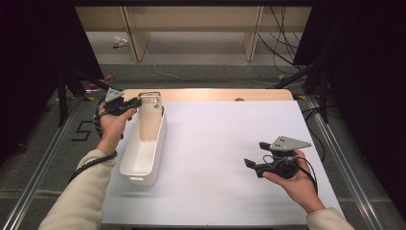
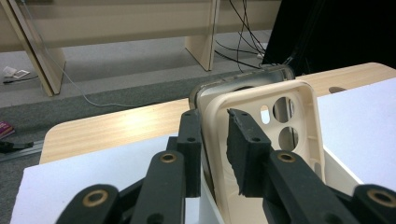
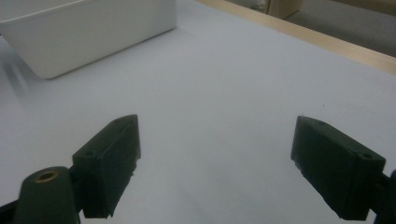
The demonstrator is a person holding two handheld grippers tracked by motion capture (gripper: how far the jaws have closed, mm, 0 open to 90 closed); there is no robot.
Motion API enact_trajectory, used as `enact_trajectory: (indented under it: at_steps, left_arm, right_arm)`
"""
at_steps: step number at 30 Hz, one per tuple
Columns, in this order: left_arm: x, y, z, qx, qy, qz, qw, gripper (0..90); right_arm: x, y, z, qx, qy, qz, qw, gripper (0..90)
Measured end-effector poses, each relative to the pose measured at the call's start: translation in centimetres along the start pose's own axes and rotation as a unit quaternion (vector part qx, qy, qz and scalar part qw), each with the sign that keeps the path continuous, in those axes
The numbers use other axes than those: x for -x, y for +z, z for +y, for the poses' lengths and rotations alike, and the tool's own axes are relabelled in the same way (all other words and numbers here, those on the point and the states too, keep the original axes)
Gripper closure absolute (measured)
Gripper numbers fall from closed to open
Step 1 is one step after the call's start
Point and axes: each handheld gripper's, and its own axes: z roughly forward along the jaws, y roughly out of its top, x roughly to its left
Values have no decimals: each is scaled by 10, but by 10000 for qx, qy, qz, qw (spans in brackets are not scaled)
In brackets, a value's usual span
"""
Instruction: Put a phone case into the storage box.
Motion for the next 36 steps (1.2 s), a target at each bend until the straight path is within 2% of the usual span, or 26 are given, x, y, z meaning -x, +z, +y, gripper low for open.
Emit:
enact_trajectory:
  at_steps: [5, 8, 10, 13, 18, 24, 29, 36]
  left_arm:
    - [2, -3, 2, -3, 70, -2, 10000, 724]
    - [3, -6, 3, 8, 73, -13, 10000, 676]
    - [4, -8, 4, -39, 70, -34, 10000, 627]
    - [6, -12, 5, -27, 98, 48, 9999, 530]
    - [9, -17, 7, -29, -52, -66, 10000, 377]
    - [14, -25, 11, -74, -224, -101, 9997, 233]
    - [18, -31, 12, -104, -202, -221, 9995, 222]
    - [23, -38, 11, -162, -90, -196, 9996, 131]
  right_arm:
    - [0, 0, 0, 3, 1, -8, 10000, 165]
    - [0, 0, 0, 0, 3, -12, 10000, 165]
    - [0, 0, 0, 2, -2, -12, 10000, 164]
    - [0, 0, 0, -2, -1, -14, 10000, 164]
    - [0, 0, 0, -2, -1, -15, 10000, 164]
    - [0, 0, 0, 1, -2, -17, 10000, 164]
    - [0, 0, 0, -1, -1, -17, 10000, 164]
    - [0, 0, 0, 0, 2, -17, 10000, 164]
